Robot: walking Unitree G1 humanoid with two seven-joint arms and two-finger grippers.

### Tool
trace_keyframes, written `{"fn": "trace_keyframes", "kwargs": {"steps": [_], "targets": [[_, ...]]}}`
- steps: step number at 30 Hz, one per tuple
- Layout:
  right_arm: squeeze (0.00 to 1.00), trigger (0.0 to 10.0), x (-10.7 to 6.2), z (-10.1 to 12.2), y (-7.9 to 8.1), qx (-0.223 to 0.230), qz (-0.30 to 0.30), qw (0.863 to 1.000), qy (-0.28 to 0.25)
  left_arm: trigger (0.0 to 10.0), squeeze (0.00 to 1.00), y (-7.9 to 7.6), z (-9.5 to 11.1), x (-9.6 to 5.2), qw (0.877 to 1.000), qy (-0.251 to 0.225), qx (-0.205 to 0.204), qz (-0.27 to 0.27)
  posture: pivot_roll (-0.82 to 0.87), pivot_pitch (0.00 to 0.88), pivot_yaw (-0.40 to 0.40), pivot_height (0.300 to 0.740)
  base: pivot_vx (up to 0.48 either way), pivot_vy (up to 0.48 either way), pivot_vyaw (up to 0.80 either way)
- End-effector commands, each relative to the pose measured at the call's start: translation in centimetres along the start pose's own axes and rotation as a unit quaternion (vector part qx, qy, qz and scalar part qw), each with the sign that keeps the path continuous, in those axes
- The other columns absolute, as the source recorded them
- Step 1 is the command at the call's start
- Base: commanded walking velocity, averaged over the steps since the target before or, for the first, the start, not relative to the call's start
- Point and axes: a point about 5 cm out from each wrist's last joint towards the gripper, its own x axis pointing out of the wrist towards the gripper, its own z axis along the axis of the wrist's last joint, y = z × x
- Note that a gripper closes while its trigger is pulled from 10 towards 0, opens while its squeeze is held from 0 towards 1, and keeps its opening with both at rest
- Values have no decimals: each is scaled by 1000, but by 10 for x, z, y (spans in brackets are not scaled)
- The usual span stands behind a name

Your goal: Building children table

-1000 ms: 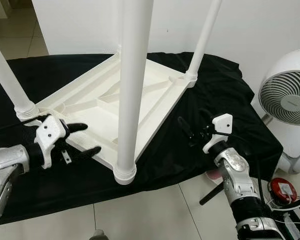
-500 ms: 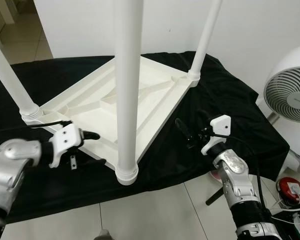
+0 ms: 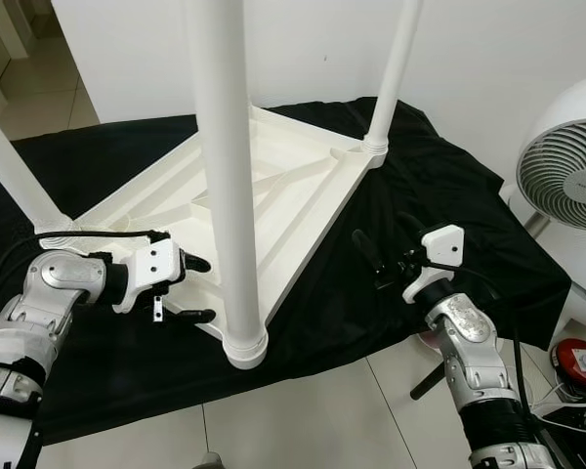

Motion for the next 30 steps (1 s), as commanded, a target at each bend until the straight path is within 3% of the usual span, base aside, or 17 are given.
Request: {"fn": "trace_keyframes", "kwargs": {"steps": [1, 3, 6, 10, 15, 19, 22, 30], "targets": [[0, 10000, -4, -1, -3, -3, -9, 1000, 7, 10000, 0, -4, -11, -7, 999, 24, -21, -15, -25, 48, 44, 740, 0, 0, 0], [0, 10000, -4, -1, -3, -4, -11, 1000, 8, 10000, 0, -4, -11, -11, 999, 21, -28, -15, -25, 48, 44, 740, 0, 0, 0], [0, 10000, -6, -2, -4, -5, -15, 1000, 10, 10000, 0, 6, -5, -27, 997, -17, -69, 13, -19, 52, 45, 740, 0, 0, 0], [0, 10000, -7, -4, -2, -3, -14, 1000, 11, 10000, 0, 8, 0, -34, 996, -34, -75, 20, -9, 51, 41, 740, 0, 0, 0], [0, 10000, -1, -5, 3, 1, 0, 1000, 14, 10000, 0, -10, -8, -45, 998, -24, -64, -6, 14, 39, 19, 740, 0, 0, 0], [0, 10000, 2, -4, 3, 0, 4, 1000, 12, 10000, 0, -14, -14, -39, 998, -10, -55, -11, 14, 35, 12, 740, 0, 0, 0], [0, 10000, 6, -1, 2, -4, 9, 1000, 9, 10000, 0, -16, -23, -26, 998, 9, -55, -22, 6, 30, 6, 740, 0, 0, 0], [0, 10000, 5, 2, -3, -12, 4, 1000, 8, 10000, 0, -4, -21, -8, 997, 10, -71, 1, -22, 39, 15, 740, 0, 0, 0]]}}
